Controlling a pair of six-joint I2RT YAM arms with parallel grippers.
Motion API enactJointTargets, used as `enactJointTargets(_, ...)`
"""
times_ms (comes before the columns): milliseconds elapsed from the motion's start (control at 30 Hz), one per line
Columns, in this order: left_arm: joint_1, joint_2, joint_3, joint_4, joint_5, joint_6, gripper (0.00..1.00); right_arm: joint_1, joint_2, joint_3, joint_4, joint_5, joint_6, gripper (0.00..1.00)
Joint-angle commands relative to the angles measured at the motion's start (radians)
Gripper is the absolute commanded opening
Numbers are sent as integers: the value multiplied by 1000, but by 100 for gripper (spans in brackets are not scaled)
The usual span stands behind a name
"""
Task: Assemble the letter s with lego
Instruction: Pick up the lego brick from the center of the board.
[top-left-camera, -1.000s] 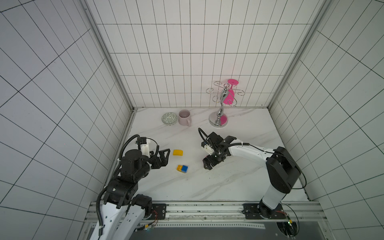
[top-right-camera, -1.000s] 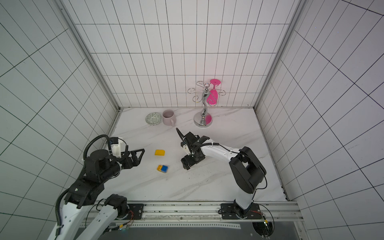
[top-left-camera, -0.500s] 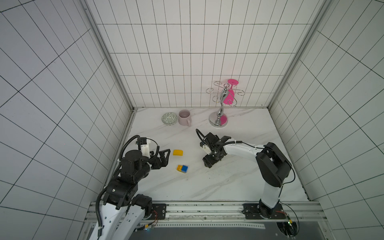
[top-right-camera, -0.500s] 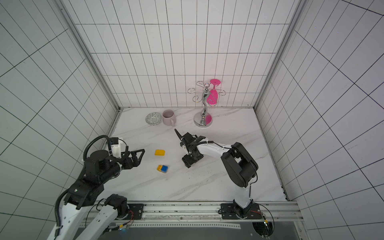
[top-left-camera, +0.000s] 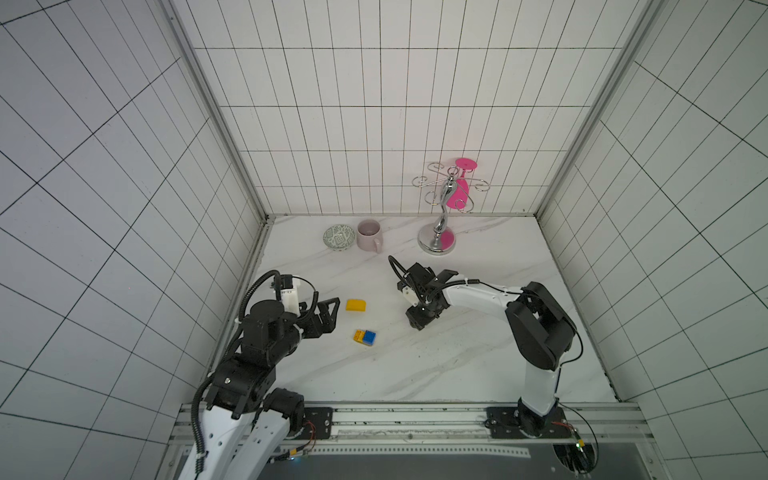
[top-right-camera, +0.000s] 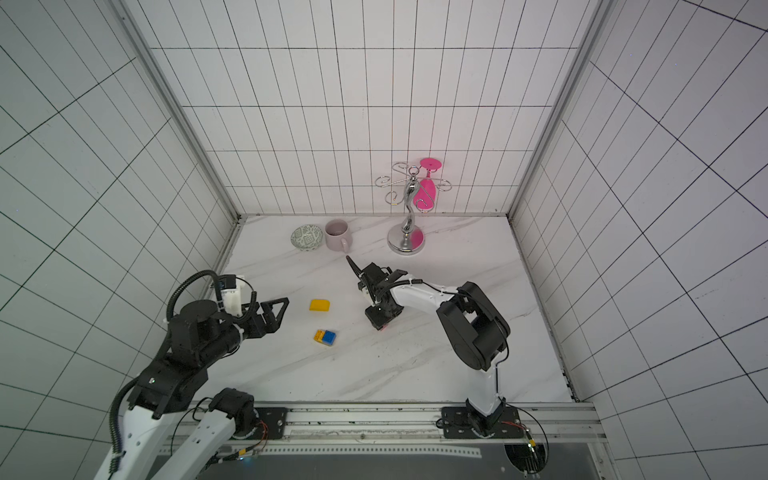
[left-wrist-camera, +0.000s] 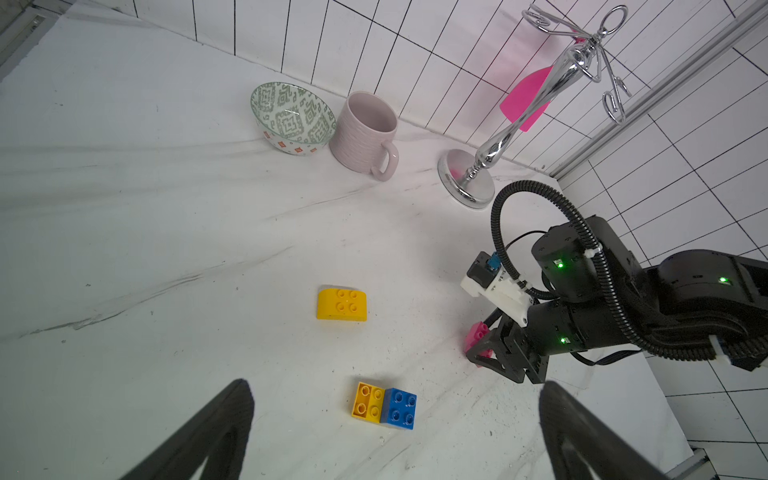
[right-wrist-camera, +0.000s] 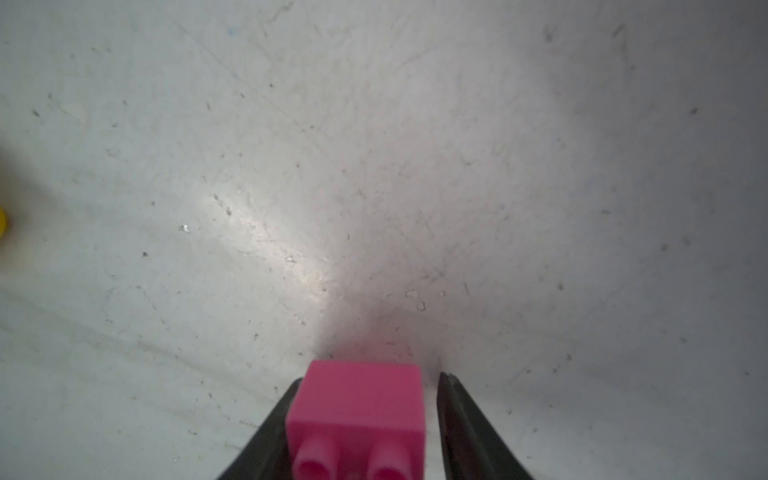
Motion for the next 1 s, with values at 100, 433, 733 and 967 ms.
enactJointTargets(100,0,2,-5,15,-10,-4,99,4,5,25,-24,36,-16,39)
enactJointTargets(433,-19,111,-30,-9,41,-191,97,3,-124,28,-85,30,13,37)
enactJointTargets(733,-20,294,-195,157,205,-428,96,27,-214,56,-114,-127,47,37)
enactJointTargets(967,49,182,-183,137,102,-449,96,148,-100,251,-148,-154,30,36)
